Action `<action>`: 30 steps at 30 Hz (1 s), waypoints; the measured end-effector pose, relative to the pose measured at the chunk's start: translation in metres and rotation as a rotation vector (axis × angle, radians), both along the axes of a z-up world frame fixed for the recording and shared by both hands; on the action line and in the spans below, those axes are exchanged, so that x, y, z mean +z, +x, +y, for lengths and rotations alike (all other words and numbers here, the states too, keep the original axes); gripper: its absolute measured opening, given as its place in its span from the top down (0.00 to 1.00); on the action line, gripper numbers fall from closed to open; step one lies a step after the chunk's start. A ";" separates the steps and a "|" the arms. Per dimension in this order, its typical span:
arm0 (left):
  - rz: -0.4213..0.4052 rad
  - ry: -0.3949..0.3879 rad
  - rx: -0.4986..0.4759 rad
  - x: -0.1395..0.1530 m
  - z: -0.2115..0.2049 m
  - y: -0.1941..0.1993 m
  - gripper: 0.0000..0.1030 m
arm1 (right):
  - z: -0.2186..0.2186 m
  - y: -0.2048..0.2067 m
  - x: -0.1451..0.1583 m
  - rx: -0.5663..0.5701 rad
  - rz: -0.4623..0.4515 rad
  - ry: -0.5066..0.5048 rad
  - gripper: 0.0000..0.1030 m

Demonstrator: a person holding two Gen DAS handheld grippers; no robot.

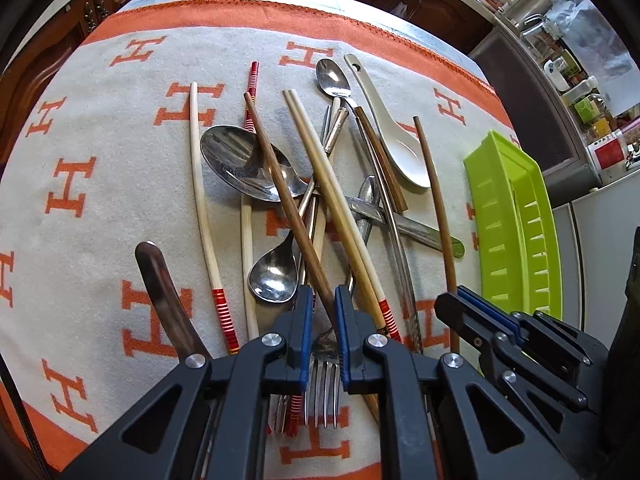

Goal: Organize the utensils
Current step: 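Grasp a brown chopstick with the left tool while the right tool grasps its partner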

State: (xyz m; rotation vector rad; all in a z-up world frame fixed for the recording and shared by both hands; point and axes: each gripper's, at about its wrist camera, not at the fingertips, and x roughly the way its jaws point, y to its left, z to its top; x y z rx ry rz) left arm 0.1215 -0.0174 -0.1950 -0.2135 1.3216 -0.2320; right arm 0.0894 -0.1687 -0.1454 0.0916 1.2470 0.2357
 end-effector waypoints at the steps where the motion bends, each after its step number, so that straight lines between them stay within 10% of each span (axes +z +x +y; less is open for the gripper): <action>1: -0.001 0.004 0.001 0.000 -0.001 0.000 0.91 | -0.001 -0.001 0.000 -0.001 -0.001 0.003 0.93; 30: -0.097 -0.015 0.059 0.040 0.012 -0.028 0.97 | -0.025 -0.033 0.024 -0.056 -0.034 0.116 0.93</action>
